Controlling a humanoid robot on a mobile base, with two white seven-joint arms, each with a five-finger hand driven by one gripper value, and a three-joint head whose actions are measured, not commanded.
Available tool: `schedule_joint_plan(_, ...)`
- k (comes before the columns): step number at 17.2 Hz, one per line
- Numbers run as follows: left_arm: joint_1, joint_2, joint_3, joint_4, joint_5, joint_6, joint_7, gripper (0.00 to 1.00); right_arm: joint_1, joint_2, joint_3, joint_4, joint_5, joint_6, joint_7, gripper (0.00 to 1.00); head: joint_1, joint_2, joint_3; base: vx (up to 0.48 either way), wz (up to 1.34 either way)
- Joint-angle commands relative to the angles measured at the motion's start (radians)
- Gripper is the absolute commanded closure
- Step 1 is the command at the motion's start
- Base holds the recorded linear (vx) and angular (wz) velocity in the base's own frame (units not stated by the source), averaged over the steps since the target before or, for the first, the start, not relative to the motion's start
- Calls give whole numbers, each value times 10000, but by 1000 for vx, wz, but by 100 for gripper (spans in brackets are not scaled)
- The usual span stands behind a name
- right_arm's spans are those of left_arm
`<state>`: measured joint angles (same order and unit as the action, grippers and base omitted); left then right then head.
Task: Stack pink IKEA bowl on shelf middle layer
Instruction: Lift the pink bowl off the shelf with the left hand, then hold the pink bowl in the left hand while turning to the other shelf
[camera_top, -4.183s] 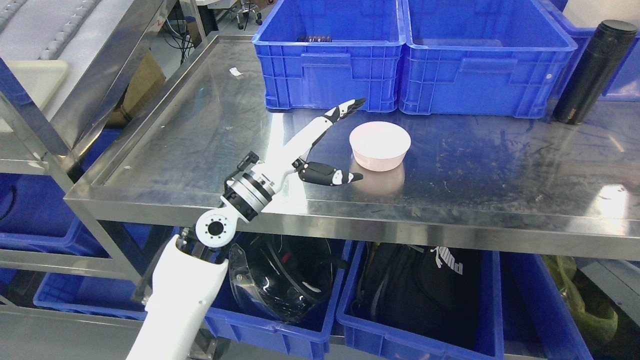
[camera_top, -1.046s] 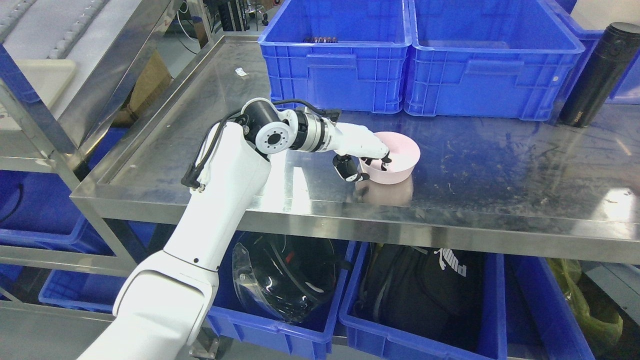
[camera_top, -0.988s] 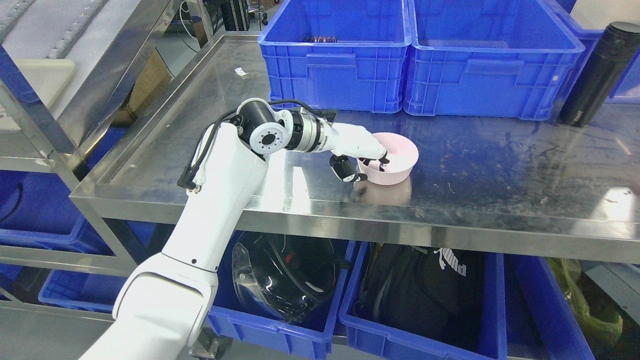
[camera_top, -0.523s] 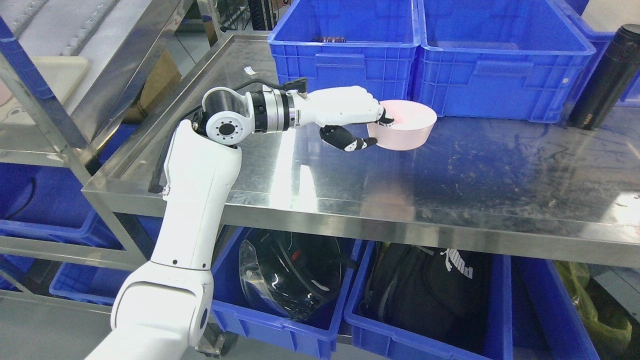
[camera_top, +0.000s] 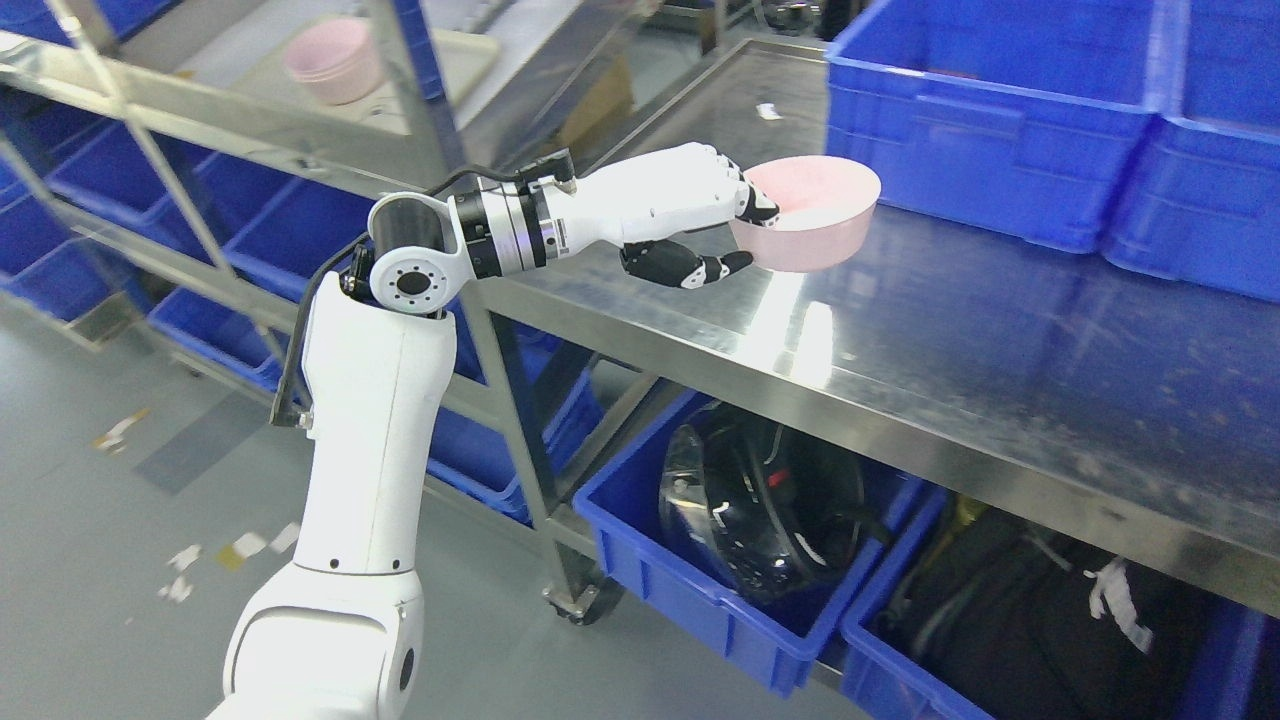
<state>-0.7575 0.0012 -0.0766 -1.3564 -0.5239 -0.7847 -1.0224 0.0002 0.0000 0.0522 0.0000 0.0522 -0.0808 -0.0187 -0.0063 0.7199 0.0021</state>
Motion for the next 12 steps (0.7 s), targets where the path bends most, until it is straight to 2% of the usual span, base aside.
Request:
schedule_joint_plan(1,687,163,-858,-1100,100,-7,8,99,44,-175,0,-175,0,-5,2,0,0,0,0,-33,1012)
schedule_joint_plan(7,1071,163,-1457,-1361,100,-7,8,98,28,-175,0,-175,0,-5,2,0,0,3,0,16,1106)
schedule_joint_plan(12,1071,163,-1535,-1483,100,-7,-7,98,28,-175,0,-175,0,-5,2,0,0,3,0,117,1132)
